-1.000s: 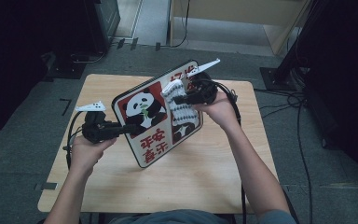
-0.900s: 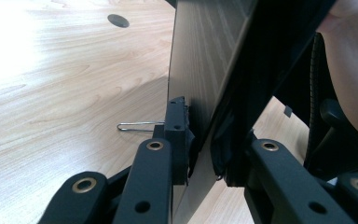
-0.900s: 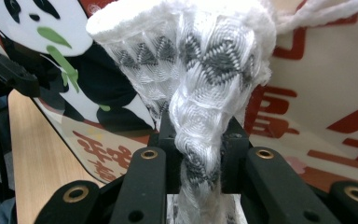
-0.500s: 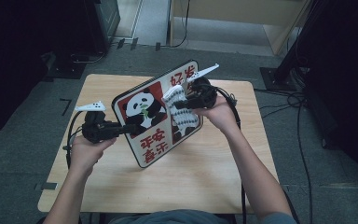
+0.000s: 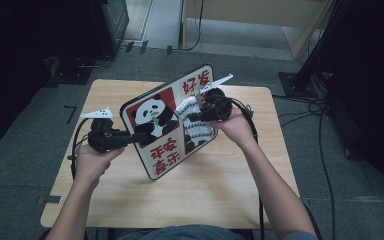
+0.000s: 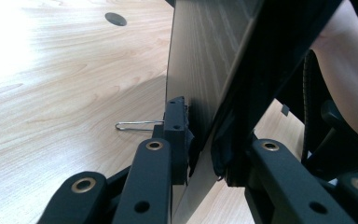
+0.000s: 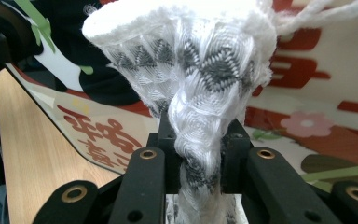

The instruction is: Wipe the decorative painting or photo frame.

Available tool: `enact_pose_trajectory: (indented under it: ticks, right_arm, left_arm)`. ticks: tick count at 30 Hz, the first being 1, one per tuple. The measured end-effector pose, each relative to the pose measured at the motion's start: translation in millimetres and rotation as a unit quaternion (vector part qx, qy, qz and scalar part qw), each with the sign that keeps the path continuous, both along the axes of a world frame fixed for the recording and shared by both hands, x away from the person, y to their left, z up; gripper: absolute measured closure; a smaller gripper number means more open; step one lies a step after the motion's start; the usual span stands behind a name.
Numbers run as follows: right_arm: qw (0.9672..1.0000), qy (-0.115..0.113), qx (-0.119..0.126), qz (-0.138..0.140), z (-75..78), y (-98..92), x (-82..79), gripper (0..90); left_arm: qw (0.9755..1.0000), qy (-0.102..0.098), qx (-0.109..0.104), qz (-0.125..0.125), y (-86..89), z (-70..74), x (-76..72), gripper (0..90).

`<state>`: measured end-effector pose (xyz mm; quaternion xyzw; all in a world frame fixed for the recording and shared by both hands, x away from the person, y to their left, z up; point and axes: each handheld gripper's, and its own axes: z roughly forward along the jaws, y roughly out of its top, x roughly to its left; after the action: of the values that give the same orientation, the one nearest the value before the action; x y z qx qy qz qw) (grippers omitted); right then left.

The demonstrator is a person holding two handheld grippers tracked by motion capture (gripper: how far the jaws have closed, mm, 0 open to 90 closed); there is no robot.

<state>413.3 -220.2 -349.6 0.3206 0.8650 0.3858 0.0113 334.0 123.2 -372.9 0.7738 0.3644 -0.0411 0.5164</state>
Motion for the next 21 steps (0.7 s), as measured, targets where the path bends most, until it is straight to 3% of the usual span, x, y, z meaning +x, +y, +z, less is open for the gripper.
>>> enact_pose_trajectory:
  ticks: [21]
  right_arm:
    - [0.9995,0.023,-0.018,-0.010,-29.6,-0.5,-8.1,76.6]
  left_arm:
    - [0.9999,-0.001,0.001,-0.012,0.5,0.3,1.3,75.9]
